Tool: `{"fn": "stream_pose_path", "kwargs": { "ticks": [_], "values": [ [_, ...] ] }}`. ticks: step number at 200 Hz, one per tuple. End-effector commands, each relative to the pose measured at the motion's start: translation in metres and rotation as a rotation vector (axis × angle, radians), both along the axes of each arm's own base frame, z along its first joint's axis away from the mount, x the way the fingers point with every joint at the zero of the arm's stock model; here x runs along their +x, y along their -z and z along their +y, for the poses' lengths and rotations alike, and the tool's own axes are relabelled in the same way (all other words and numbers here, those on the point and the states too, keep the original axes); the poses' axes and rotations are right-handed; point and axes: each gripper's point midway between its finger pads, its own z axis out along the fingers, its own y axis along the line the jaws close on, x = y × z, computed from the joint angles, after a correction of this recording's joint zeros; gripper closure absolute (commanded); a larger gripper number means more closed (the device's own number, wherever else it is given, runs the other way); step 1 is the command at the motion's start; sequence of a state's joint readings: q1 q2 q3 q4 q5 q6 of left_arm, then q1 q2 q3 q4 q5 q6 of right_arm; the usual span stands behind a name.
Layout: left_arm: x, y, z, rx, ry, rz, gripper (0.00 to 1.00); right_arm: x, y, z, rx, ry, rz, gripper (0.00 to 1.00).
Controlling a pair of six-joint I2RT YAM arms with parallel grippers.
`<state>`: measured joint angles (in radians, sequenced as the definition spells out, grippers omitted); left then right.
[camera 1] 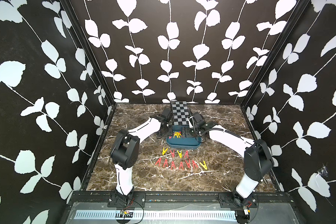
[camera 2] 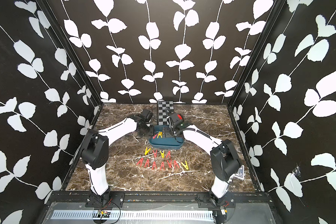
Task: Take the clothespins out of the storage box
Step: Pick up the clothespin from the storage box.
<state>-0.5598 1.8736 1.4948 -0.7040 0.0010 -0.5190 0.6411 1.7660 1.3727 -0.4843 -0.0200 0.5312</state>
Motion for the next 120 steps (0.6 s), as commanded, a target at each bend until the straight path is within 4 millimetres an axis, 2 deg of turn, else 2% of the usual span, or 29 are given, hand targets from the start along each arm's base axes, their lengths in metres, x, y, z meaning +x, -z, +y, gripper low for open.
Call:
{"fn": "stream_pose_path", "kwargs": {
  "ticks": [1, 29, 83, 120],
  "values": [
    [-0.005, -0.038, 0.009, -0.016, -0.009, -0.08, 0.22, 0.007, 0.007, -0.002, -0.028, 0.037, 0.033, 0.17],
    [-0.009, -0.058, 0.018, -0.019, -0.029, -0.122, 0.02, 0.016, 0.022, -0.002, -0.057, 0.078, 0.07, 0.29],
    [-0.015, -0.082, 0.035, -0.045, -0.067, -0.172, 0.01, 0.027, 0.053, 0.001, -0.081, 0.16, 0.161, 0.4],
    [-0.018, -0.087, 0.047, -0.064, -0.089, -0.189, 0.01, 0.03, 0.072, 0.005, -0.079, 0.194, 0.202, 0.41]
  ]
}}
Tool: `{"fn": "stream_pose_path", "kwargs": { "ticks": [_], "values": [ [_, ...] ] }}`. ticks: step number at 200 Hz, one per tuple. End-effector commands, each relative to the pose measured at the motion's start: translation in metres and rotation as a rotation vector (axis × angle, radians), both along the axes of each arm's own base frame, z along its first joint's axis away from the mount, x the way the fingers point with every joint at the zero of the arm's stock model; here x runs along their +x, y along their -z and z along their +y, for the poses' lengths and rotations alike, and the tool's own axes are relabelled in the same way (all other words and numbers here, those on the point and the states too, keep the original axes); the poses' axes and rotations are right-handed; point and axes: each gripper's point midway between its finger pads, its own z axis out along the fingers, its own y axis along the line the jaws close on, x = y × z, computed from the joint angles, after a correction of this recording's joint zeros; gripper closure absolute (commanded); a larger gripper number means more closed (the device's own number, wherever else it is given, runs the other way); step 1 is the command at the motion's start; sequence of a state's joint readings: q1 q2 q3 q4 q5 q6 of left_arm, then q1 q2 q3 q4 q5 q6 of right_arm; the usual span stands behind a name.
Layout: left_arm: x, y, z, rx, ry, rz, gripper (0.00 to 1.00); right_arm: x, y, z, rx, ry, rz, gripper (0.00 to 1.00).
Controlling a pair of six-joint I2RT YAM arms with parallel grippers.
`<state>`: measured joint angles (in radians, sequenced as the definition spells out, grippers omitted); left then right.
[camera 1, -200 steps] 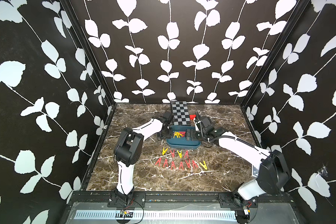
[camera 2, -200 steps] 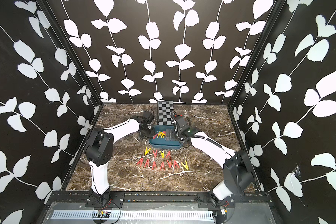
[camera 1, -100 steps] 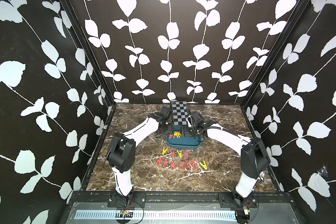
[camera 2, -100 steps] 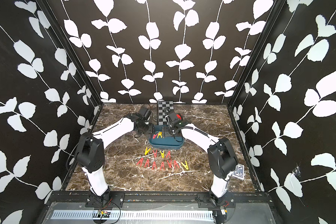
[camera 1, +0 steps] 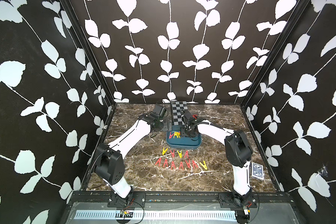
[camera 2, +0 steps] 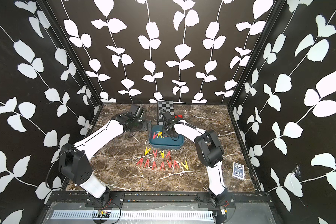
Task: Take the clothespins out of the storage box
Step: Pick up the clothespin from the storage box.
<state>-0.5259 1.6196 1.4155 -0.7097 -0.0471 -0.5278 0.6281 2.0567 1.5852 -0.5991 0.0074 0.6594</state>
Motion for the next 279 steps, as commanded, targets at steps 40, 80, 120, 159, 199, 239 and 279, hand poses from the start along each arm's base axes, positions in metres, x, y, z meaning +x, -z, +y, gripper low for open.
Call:
{"fn": "stream_pose_path", "kwargs": {
  "ticks": [40, 80, 120, 159, 199, 239, 279],
  "values": [
    [-0.009, -0.01, 0.022, -0.024, -0.035, -0.019, 0.01, 0.008, 0.016, -0.001, -0.017, 0.092, 0.043, 0.42],
    [-0.011, -0.009, 0.024, -0.033, -0.038, -0.014, 0.01, 0.014, 0.024, -0.006, -0.043, 0.131, 0.037, 0.43],
    [-0.012, -0.011, 0.023, -0.045, -0.034, -0.018, 0.01, 0.016, 0.031, -0.019, -0.081, 0.167, 0.042, 0.5],
    [-0.012, -0.009, 0.021, -0.056, -0.036, -0.013, 0.01, 0.011, 0.033, -0.036, -0.1, 0.192, 0.05, 0.53],
    [-0.01, -0.008, 0.019, -0.062, -0.035, -0.013, 0.01, 0.01, 0.03, -0.041, -0.093, 0.197, 0.038, 0.58],
    [-0.01, -0.008, 0.018, -0.068, -0.032, -0.012, 0.01, 0.009, 0.034, -0.04, -0.085, 0.197, 0.054, 0.69],
    [-0.011, -0.01, 0.02, -0.063, -0.034, -0.016, 0.01, 0.009, 0.035, -0.038, -0.051, 0.215, 0.071, 0.85]
  ]
}}
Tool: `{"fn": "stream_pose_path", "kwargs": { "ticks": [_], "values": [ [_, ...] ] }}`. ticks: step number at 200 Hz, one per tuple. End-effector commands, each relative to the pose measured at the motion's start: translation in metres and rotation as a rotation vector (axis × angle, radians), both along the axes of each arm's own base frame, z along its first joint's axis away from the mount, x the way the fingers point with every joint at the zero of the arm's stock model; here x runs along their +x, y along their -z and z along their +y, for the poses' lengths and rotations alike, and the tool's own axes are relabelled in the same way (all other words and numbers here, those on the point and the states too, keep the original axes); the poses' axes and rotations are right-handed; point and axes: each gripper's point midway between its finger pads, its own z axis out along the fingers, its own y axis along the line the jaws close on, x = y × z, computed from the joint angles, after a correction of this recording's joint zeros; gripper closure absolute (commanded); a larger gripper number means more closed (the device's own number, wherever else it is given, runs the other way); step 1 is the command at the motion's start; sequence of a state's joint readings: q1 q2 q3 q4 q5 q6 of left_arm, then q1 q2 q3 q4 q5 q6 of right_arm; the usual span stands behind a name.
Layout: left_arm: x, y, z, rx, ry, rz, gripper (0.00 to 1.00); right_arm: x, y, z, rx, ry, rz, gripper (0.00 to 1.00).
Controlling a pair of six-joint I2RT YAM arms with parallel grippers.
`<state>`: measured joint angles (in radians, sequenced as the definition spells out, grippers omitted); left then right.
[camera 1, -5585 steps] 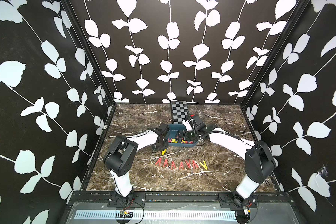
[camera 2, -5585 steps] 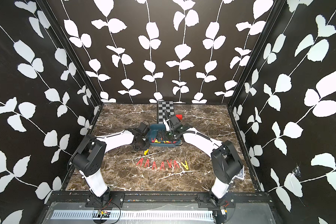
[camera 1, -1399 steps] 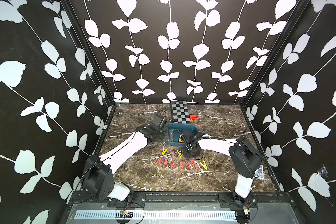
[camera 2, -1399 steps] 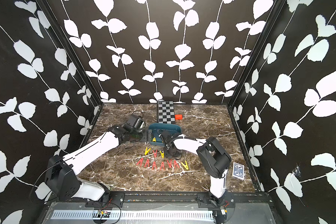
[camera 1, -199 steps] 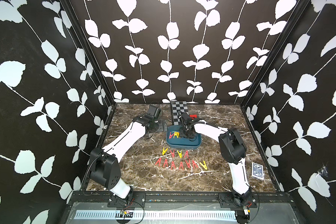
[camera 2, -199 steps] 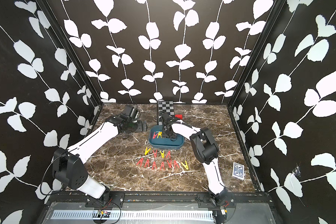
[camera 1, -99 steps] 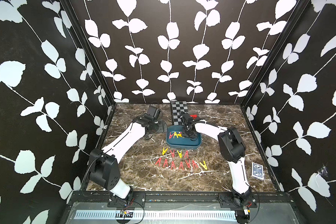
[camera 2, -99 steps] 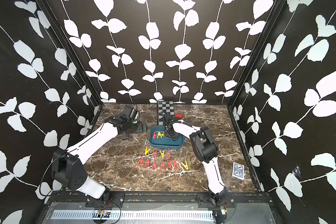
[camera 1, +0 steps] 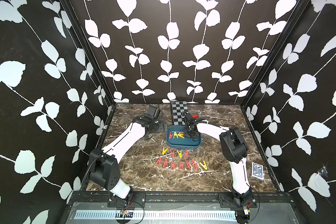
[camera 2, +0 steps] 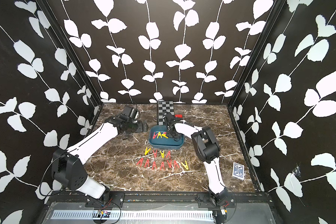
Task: Take the clothespins out of the storage box
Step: Pick up the clothespin from the storage box, then place the clothespin at the center of the board.
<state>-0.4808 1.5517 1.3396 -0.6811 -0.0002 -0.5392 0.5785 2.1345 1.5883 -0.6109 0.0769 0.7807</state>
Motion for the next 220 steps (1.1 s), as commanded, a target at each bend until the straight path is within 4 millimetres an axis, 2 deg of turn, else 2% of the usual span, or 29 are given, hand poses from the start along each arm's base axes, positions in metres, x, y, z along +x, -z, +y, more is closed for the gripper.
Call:
{"fn": "stream_pose_path", "kwargs": {
  "ticks": [1, 52, 122, 178, 182, 197, 205, 208, 220],
  "values": [
    [-0.004, -0.009, 0.004, -0.013, -0.007, -0.021, 0.01, -0.005, 0.0, -0.004, 0.013, 0.029, 0.018, 0.85],
    [-0.003, -0.011, 0.0, -0.037, -0.002, -0.027, 0.01, -0.009, -0.019, -0.007, 0.035, 0.036, -0.011, 1.0],
    [-0.004, -0.009, -0.012, -0.073, 0.042, -0.011, 0.01, -0.025, -0.074, -0.015, 0.084, -0.015, -0.109, 1.0],
    [-0.008, -0.005, -0.032, -0.097, 0.085, -0.001, 0.01, -0.061, -0.101, -0.028, 0.074, -0.121, -0.133, 1.0],
    [-0.008, -0.004, -0.033, -0.096, 0.088, 0.0, 0.01, -0.069, -0.092, -0.032, 0.058, -0.13, -0.114, 1.0],
    [-0.007, -0.005, -0.036, -0.095, 0.09, -0.002, 0.01, -0.082, -0.094, -0.035, 0.048, -0.158, -0.12, 1.0],
    [-0.007, -0.006, -0.038, -0.094, 0.093, -0.004, 0.01, -0.09, -0.087, -0.036, 0.036, -0.171, -0.103, 1.0],
    [-0.007, -0.006, -0.038, -0.096, 0.093, -0.004, 0.01, -0.092, -0.095, -0.037, 0.047, -0.174, -0.126, 1.0],
    [-0.006, -0.006, -0.04, -0.096, 0.096, -0.004, 0.01, -0.103, -0.093, -0.037, 0.042, -0.196, -0.123, 1.0]
  ]
}}
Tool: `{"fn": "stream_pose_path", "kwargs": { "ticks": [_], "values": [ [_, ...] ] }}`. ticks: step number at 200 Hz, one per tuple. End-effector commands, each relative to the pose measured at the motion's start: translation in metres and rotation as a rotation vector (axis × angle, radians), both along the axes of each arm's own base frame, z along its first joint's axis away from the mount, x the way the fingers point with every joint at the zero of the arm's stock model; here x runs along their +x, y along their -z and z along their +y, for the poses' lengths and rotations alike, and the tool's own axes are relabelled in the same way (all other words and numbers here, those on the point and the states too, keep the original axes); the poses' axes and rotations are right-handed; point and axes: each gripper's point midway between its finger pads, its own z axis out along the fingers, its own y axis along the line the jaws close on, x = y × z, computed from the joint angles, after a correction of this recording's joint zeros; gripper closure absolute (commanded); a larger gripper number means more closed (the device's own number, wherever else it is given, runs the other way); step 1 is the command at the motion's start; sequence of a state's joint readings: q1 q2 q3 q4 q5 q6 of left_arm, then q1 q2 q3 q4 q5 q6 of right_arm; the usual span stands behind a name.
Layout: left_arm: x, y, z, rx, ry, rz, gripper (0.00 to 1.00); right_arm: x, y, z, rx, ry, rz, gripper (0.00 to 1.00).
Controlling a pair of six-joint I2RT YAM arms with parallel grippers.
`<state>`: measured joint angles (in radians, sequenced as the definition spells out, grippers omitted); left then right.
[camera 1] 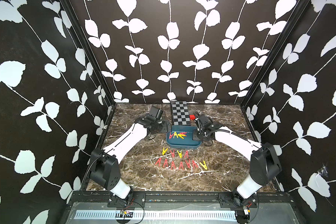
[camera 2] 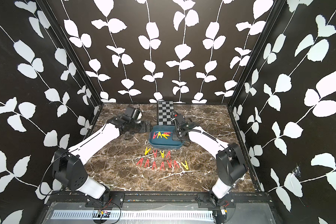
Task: Take the clothespins out of the storage box
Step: Place the clothespin at the center of the board.
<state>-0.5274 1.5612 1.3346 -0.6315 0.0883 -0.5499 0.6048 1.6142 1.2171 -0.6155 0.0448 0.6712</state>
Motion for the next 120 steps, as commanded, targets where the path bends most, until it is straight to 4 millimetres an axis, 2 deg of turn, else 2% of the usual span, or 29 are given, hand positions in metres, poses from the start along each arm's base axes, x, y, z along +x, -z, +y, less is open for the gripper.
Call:
{"fn": "stream_pose_path", "kwargs": {
  "ticks": [1, 55, 79, 92, 101, 120],
  "values": [
    [0.002, -0.004, -0.006, -0.012, 0.008, -0.01, 0.01, -0.022, -0.003, -0.002, -0.026, -0.056, -0.009, 1.0],
    [0.001, -0.001, -0.01, -0.009, 0.005, 0.004, 0.01, -0.059, 0.026, 0.011, -0.059, -0.158, 0.042, 1.0],
    [0.0, -0.001, -0.009, -0.007, 0.002, 0.005, 0.01, -0.066, 0.046, 0.017, -0.064, -0.174, 0.089, 1.0],
    [-0.001, -0.002, -0.009, -0.005, 0.001, 0.003, 0.01, -0.067, 0.05, 0.021, -0.058, -0.187, 0.101, 1.0],
    [-0.001, -0.003, -0.008, -0.002, -0.001, 0.0, 0.01, -0.069, 0.063, 0.022, -0.081, -0.196, 0.132, 1.0],
    [-0.002, -0.004, -0.005, 0.007, -0.003, -0.004, 0.01, -0.07, 0.072, 0.022, -0.096, -0.198, 0.156, 1.0]
  ]
}}
